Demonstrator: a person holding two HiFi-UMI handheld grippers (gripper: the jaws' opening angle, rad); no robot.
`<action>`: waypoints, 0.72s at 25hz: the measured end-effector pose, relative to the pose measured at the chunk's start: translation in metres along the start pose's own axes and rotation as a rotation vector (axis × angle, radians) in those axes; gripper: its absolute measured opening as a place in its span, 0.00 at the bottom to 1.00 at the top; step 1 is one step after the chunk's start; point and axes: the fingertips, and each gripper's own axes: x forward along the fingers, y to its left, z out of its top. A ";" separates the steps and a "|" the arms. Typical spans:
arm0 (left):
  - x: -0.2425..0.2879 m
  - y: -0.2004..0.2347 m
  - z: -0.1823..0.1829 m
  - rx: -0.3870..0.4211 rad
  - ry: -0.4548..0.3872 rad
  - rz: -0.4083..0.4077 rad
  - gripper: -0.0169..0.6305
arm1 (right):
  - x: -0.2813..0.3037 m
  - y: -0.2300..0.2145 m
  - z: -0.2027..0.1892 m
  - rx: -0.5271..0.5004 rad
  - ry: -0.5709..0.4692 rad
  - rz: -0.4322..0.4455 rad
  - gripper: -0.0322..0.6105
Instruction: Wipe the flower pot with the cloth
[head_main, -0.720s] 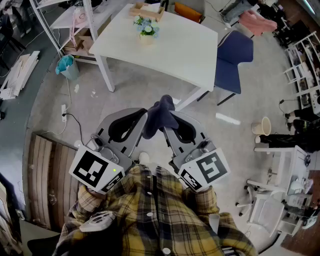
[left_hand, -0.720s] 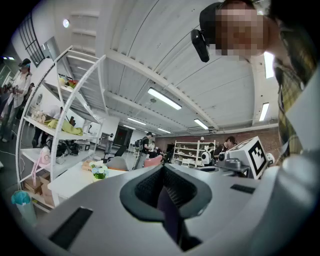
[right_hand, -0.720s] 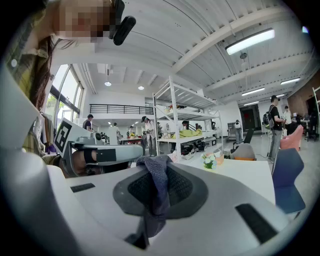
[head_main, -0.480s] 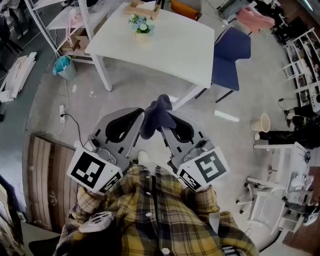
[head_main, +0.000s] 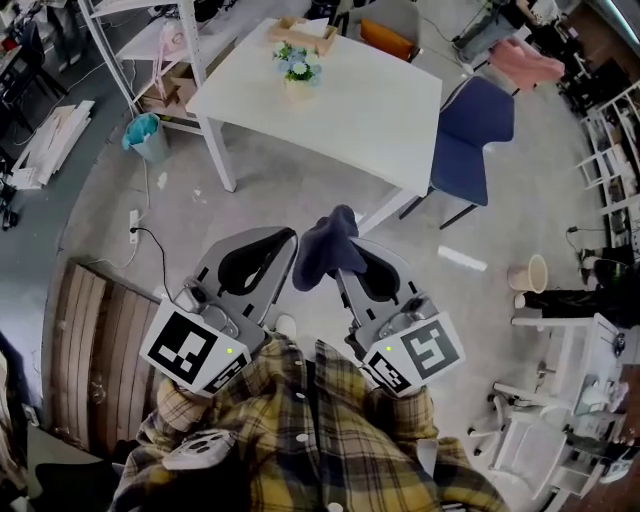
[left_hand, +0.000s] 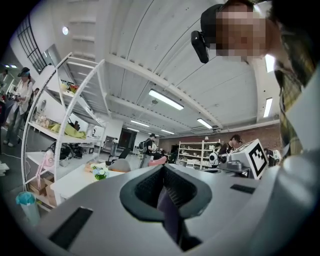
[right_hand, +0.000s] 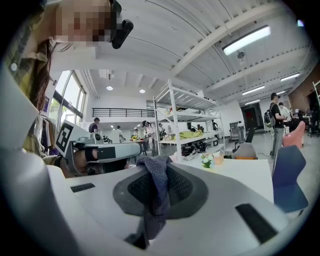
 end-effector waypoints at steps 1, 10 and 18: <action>0.000 -0.003 -0.001 0.004 -0.002 0.008 0.04 | -0.003 -0.002 -0.001 0.000 -0.002 0.003 0.07; 0.002 -0.006 -0.010 -0.005 0.002 0.044 0.04 | -0.011 -0.012 -0.010 0.017 0.007 0.013 0.07; 0.020 0.036 -0.012 -0.025 0.008 0.053 0.04 | 0.024 -0.031 -0.013 0.024 0.032 0.007 0.07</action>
